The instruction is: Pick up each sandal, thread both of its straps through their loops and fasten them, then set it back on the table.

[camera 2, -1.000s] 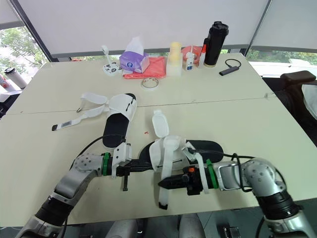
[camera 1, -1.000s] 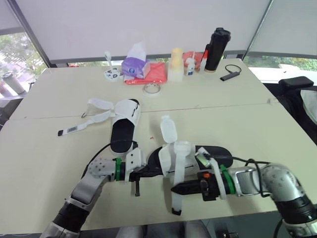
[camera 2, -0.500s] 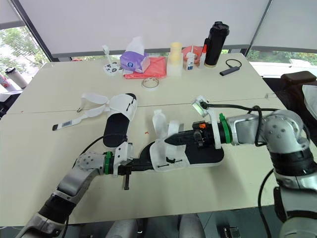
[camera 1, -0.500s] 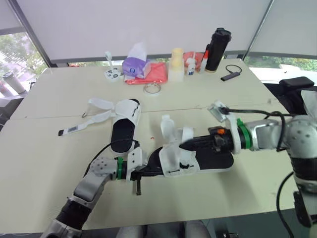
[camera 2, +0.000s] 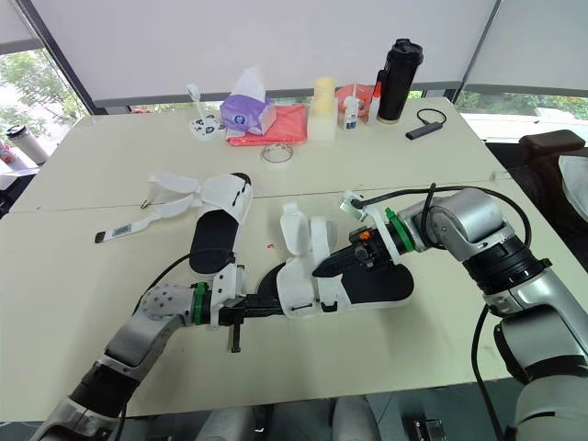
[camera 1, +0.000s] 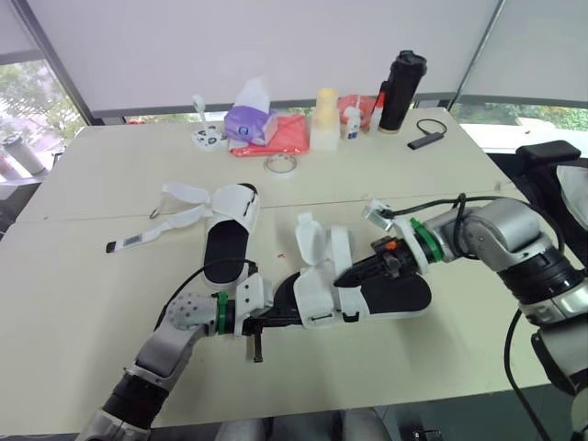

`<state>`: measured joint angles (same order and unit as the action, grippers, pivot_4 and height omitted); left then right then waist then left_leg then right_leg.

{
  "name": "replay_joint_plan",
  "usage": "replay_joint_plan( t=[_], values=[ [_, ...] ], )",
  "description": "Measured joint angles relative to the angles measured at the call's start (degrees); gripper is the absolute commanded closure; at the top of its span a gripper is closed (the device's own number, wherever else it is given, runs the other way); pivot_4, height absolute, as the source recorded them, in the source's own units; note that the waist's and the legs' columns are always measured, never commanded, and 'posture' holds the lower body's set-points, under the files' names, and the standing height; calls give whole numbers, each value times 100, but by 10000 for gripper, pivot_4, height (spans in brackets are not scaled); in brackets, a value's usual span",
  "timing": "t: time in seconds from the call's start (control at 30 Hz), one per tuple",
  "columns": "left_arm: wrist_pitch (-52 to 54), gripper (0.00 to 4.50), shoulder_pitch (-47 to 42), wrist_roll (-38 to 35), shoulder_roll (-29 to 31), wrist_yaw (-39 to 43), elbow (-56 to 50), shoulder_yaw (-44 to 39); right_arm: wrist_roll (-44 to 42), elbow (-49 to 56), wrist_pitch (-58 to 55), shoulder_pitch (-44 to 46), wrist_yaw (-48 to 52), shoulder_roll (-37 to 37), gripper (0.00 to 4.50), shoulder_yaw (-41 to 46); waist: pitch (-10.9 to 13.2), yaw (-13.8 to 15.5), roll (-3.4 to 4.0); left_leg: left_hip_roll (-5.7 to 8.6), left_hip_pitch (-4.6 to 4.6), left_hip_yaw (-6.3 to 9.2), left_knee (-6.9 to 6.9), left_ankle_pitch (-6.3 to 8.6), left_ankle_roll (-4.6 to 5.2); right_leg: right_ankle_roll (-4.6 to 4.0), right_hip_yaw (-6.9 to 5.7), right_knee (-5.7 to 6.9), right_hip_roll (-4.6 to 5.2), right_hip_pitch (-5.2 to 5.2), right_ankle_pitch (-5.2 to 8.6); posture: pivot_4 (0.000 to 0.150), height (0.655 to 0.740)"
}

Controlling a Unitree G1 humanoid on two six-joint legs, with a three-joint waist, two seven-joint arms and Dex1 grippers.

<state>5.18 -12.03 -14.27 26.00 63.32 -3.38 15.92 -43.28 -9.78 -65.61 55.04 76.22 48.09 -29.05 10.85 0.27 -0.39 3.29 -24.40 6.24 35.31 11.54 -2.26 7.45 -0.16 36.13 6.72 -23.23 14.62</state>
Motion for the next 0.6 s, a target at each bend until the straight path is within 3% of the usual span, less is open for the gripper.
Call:
replay_joint_plan(
  t=[0.33,0.6],
  values=[
    [5,45000,79,1,1,-120,-88,7,1267,-1673,362,900,1287,-654,44513,-440,0,-12,1,2,0,2,-2,0,-2,1,0,5,-1,-4,-1,1500,7400],
    [3,45000,103,2,13,-149,-120,9,1615,-1984,473,1016,1548,-860,44513,-526,0,-11,1,3,0,3,-4,0,-3,2,0,7,-1,-7,-2,1500,7400]
  ],
)
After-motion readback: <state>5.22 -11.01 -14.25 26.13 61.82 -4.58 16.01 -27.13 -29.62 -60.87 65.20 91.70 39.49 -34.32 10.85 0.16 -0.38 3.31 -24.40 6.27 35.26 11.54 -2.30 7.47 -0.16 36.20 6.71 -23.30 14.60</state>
